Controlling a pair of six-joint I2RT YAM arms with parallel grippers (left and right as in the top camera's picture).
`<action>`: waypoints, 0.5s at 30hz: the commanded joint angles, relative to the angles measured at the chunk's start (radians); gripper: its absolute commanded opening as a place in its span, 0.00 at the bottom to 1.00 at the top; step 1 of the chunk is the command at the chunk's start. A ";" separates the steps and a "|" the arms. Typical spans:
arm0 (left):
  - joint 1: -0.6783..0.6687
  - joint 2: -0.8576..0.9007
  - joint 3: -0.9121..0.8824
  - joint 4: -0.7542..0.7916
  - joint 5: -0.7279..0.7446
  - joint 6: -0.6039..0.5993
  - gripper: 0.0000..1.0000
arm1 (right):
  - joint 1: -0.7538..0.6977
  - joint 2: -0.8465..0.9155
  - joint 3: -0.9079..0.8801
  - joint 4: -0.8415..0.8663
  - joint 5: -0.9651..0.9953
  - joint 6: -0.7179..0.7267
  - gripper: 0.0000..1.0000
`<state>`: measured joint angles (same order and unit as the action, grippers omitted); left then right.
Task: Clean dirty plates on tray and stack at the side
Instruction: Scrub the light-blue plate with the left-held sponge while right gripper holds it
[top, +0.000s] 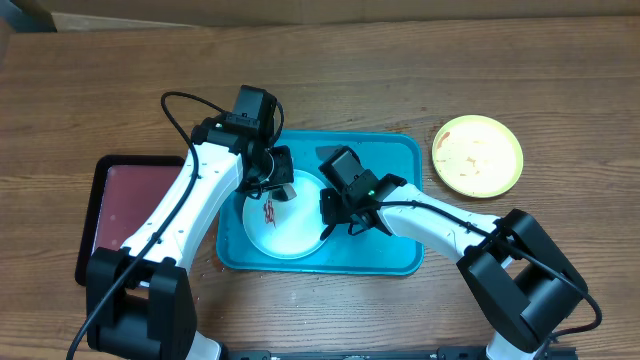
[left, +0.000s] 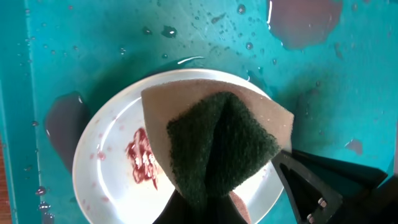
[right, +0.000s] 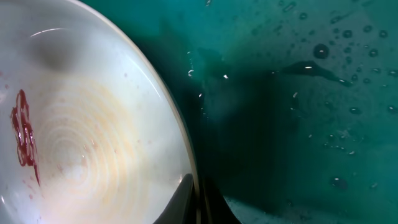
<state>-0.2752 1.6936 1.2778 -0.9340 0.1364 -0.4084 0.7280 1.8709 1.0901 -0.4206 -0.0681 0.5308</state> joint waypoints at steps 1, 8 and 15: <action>-0.007 0.003 -0.023 0.000 0.021 0.065 0.04 | 0.005 -0.012 -0.012 0.005 -0.016 -0.080 0.04; -0.007 0.003 -0.124 0.041 0.022 0.060 0.04 | 0.005 -0.012 -0.012 0.004 -0.023 -0.094 0.04; -0.007 0.003 -0.196 0.122 0.128 0.036 0.04 | 0.005 -0.012 -0.012 0.019 -0.023 -0.094 0.05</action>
<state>-0.2752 1.6936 1.1030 -0.8497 0.1757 -0.3664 0.7284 1.8709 1.0901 -0.4149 -0.0902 0.4500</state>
